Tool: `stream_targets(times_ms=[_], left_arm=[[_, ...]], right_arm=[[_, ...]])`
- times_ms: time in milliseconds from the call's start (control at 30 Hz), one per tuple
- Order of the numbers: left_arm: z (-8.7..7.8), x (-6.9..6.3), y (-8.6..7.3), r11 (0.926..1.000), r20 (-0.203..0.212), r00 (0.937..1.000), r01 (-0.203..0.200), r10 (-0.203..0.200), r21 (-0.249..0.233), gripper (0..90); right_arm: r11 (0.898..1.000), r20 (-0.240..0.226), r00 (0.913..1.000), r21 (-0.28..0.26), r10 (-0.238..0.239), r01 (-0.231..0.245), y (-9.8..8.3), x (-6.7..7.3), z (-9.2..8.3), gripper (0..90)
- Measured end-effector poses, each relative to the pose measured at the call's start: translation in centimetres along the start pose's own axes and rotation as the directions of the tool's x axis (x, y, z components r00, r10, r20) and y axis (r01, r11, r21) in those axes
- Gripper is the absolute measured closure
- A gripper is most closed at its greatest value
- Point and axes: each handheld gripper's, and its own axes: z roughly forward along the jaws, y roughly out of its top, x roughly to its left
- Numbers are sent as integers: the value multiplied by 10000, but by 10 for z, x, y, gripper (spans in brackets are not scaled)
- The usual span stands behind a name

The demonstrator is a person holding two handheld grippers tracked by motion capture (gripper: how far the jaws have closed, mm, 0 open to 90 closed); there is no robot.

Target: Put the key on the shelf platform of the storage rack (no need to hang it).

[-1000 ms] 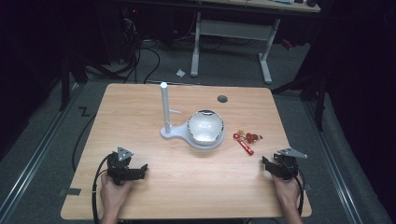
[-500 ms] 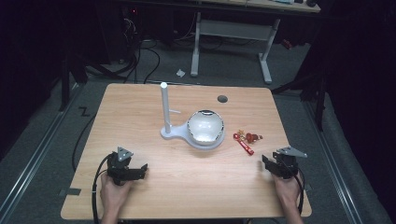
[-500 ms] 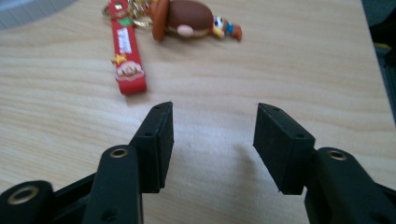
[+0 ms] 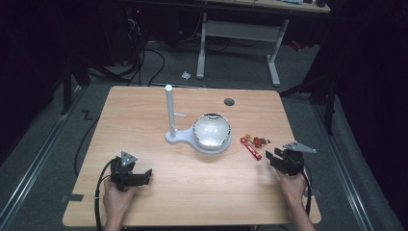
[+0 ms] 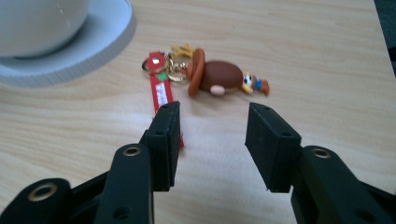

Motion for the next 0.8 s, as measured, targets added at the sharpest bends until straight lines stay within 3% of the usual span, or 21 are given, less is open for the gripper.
stream_targets(times_ms=[433, 800], left_arm=[[0, 0, 0, 10000, 0, 10000, -1, 1, 2, 65], [0, 0, 0, 10000, 1, 10000, -7, 7, 1, 66]], right_arm=[[9997, -330, 9994, 223, -131, 139, 31, 2, 26, 627], [9983, -317, 9993, 543, -194, 211, 45, 1, 46, 666]])
